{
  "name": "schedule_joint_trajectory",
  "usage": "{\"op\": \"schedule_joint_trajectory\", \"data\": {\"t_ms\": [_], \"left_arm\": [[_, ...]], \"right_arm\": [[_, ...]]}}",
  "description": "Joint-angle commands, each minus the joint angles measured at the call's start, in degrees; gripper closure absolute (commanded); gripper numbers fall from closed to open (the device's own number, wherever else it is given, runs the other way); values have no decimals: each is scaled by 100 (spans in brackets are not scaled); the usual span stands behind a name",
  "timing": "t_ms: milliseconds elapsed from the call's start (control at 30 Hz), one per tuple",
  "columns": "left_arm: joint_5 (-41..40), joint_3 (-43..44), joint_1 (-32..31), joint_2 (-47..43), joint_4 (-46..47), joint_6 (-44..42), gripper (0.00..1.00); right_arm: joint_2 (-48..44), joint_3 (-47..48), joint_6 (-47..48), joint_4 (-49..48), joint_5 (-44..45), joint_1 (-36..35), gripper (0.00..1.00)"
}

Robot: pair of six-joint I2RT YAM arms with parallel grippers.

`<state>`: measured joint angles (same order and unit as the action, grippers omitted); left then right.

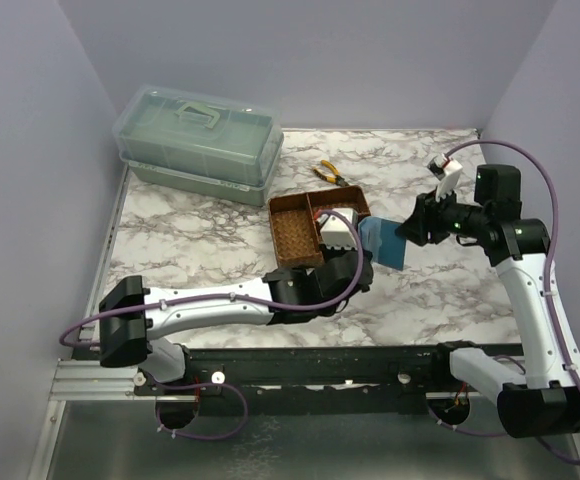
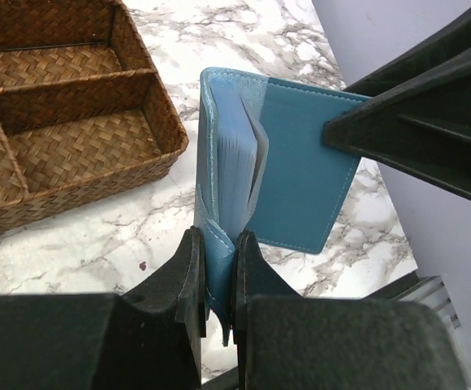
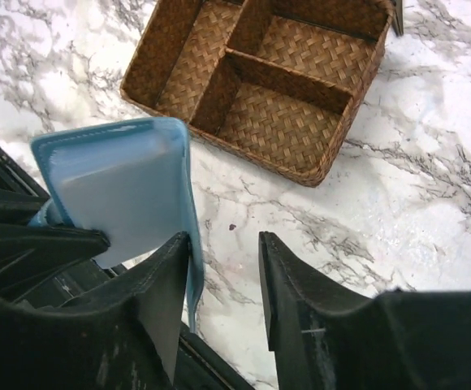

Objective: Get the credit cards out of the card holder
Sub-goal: Open the card holder.

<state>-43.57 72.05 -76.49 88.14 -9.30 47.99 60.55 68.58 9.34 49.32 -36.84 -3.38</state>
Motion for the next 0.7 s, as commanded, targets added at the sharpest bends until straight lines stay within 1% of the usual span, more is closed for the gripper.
{"op": "schedule_joint_trajectory", "data": {"t_ms": [0, 67, 100, 167, 300, 400, 433, 467, 500, 567, 600, 633, 667], "left_arm": [[-81, -455, -35, -636, 599, 12, 100], [317, -869, -38, -841, 1439, -294, 100], [487, -1034, -33, -921, 1691, -357, 100], [674, -1197, -40, -1023, 1980, -456, 100], [872, -1321, -38, -1117, 2206, -576, 100], [1011, -1401, -41, -1172, 2409, -666, 100], [1046, -1430, -40, -1194, 2496, -702, 100], [1064, -1464, -37, -1227, 2569, -708, 100], [1095, -1503, -39, -1252, 2650, -722, 100], [1154, -1632, -35, -1322, 2861, -755, 100], [1202, -1707, -28, -1375, 2969, -762, 100], [1293, -1800, -2, -1429, 3098, -764, 100], [1421, -1941, 24, -1503, 3238, -754, 100]], "right_arm": [[-167, -112, -33, -130, 143, -16, 55], [-137, -176, 49, -83, -395, -15, 49], [-129, -220, 40, -92, -628, -19, 46], [-80, -309, 51, -111, -980, -14, 41], [-33, -366, 95, -75, -1794, -18, 38], [-14, -410, 79, -125, -1941, -14, 39], [1, -415, 101, -103, -1949, -13, 41], [5, -415, 110, -93, -1955, -17, 47], [-3, -430, 123, -97, -1992, -18, 55], [-23, -405, 150, -98, -2028, -19, 78], [-49, -354, 188, -79, -2007, -18, 92], [-103, -293, 217, -73, -1945, -17, 99], [-158, -223, 250, -51, -1900, -21, 100]]}}
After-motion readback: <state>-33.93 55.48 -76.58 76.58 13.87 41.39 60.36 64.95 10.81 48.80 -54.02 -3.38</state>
